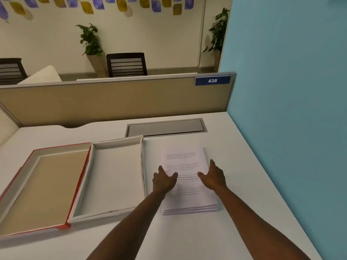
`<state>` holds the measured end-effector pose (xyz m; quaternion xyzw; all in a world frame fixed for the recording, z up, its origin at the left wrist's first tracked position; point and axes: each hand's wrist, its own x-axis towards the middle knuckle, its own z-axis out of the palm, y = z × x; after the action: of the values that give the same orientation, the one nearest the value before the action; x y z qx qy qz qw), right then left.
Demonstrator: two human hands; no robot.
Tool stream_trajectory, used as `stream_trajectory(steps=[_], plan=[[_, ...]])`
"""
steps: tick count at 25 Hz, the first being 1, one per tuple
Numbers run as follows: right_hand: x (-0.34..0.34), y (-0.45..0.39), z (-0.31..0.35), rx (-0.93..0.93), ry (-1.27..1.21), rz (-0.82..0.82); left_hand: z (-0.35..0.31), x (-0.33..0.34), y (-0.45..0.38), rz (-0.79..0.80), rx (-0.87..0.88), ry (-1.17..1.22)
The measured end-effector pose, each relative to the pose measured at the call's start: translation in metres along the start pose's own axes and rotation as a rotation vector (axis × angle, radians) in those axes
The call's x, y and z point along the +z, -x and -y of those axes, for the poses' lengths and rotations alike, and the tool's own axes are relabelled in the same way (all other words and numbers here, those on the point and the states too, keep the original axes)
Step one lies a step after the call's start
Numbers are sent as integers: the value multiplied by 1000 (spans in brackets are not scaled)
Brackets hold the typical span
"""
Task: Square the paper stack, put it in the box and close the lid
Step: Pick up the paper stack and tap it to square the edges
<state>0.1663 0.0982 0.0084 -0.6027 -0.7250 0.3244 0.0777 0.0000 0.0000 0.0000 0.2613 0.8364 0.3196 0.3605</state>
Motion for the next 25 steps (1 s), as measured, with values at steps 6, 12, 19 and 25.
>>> stream_trajectory(steps=[6, 12, 19, 25], plan=[[21, -15, -10, 97, -51, 30, -3, 24, -3, -88, -156, 119], [27, -26, -13, 75, 101, 3, -8, 22, -28, -125, -365, 311], [32, -28, -23, 81, 93, -19, -19, 11, -50, 9, -366, 441], [33, -35, -32, 95, -67, -10, -29, 18, -51, -19, -307, 326]])
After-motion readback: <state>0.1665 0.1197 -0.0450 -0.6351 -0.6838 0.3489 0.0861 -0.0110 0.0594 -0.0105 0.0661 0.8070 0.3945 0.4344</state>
